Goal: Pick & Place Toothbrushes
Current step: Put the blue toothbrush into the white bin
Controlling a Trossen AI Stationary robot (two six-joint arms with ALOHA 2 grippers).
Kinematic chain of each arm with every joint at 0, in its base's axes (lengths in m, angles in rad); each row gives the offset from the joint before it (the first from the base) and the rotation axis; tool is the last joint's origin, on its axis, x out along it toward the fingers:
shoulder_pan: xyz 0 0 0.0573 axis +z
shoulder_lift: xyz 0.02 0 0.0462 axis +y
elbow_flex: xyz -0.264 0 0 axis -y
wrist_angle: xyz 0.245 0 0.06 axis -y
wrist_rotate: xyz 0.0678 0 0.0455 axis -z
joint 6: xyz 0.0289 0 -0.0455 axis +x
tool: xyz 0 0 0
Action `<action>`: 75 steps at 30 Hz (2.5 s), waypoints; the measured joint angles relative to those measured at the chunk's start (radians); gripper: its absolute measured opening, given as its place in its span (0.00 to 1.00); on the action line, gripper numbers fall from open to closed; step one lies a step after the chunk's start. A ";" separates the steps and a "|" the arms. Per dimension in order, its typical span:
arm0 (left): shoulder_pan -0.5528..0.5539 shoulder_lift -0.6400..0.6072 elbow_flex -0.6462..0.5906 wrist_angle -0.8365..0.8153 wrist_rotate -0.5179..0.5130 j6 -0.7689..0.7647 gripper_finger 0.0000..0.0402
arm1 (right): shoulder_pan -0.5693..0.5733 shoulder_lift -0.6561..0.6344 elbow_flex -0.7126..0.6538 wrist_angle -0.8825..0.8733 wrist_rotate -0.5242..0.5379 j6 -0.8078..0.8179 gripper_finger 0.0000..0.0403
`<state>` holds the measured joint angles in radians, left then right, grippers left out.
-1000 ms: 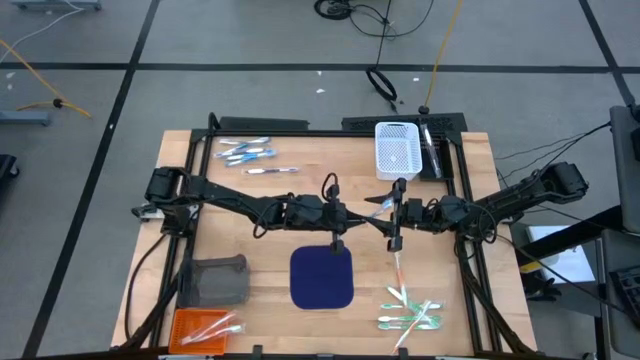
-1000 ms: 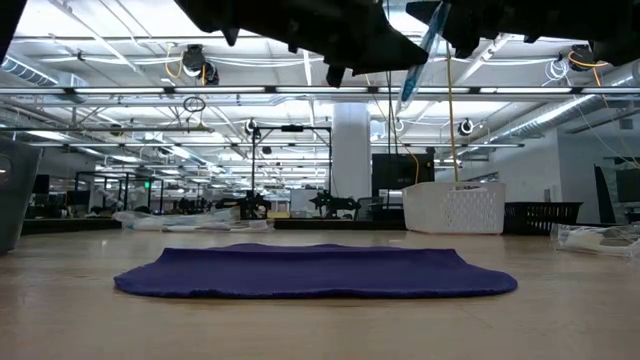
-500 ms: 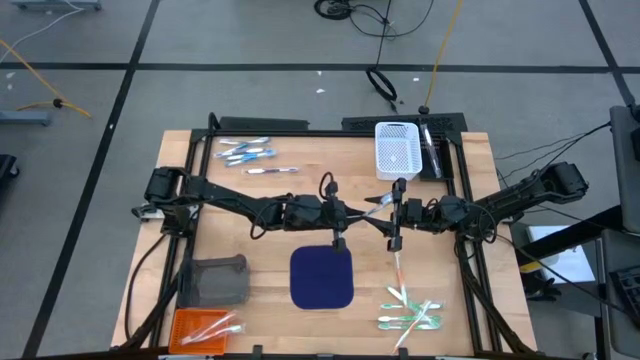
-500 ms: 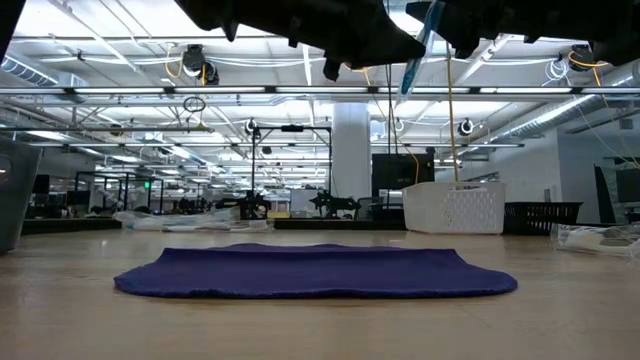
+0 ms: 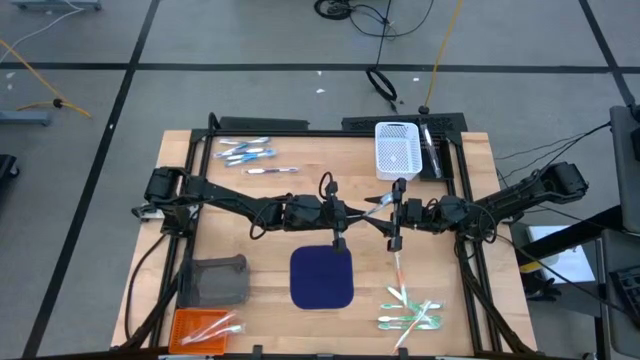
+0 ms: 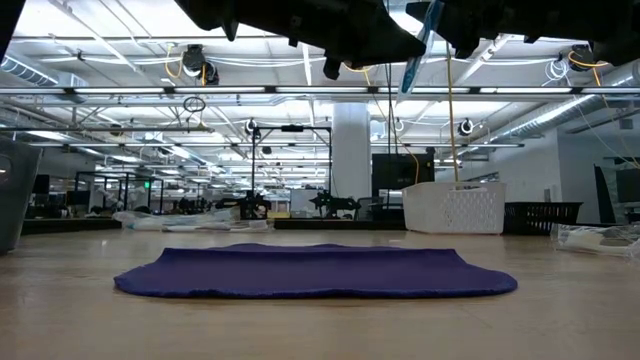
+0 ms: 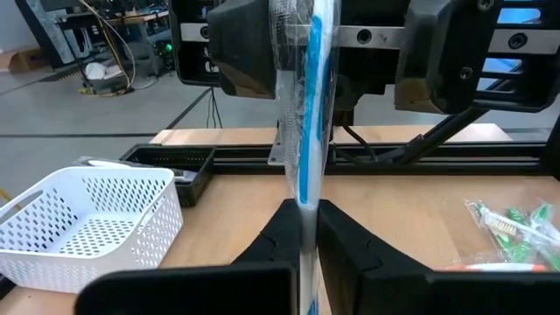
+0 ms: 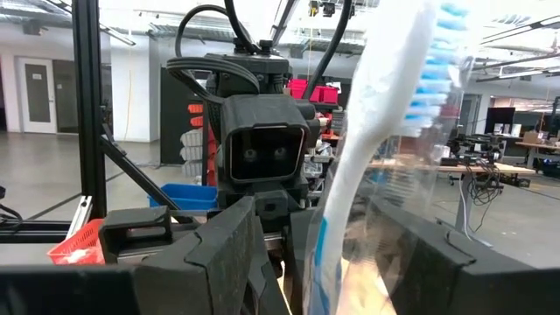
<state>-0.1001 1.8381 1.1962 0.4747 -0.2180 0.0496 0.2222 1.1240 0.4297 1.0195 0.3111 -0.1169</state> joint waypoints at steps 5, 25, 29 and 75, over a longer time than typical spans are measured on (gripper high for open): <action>0.000 0.000 0.000 0.000 0.000 -0.005 0.08 | 0.000 0.000 0.000 -0.002 0.000 0.000 0.38; -0.001 0.000 0.000 0.000 -0.011 -0.001 0.10 | 0.000 0.000 0.000 -0.024 0.002 -0.045 0.02; -0.001 0.000 0.000 -0.001 -0.013 0.015 0.16 | 0.000 0.000 0.000 -0.033 0.001 -0.041 0.02; -0.038 -0.001 0.000 -0.061 -0.020 -0.137 0.49 | -0.753 -0.216 0.000 -0.494 -0.044 0.185 0.02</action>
<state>-0.1379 1.8371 1.1961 0.4141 -0.2379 -0.0879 -0.5308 0.9075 0.4301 0.5254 0.2672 0.0684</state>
